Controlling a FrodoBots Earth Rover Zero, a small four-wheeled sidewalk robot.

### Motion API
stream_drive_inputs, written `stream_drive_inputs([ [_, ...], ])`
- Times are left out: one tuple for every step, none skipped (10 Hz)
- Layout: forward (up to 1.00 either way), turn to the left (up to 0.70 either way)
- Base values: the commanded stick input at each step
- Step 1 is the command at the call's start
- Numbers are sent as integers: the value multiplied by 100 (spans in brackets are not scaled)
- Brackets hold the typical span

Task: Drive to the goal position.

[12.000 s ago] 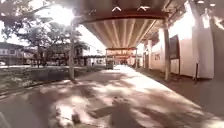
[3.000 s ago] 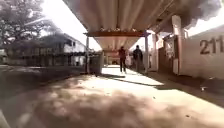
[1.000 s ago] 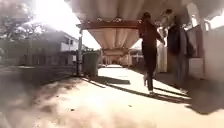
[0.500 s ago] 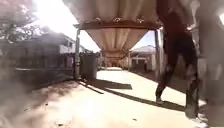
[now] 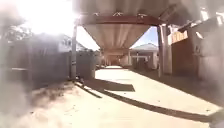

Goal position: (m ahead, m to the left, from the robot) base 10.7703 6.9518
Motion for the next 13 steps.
stream_drive_inputs([
  [70,0],
  [70,0],
  [70,0],
  [70,0],
  [70,0],
  [70,0],
  [70,0],
  [70,0],
  [70,0],
  [70,0],
  [70,0],
  [70,0],
  [70,0],
])
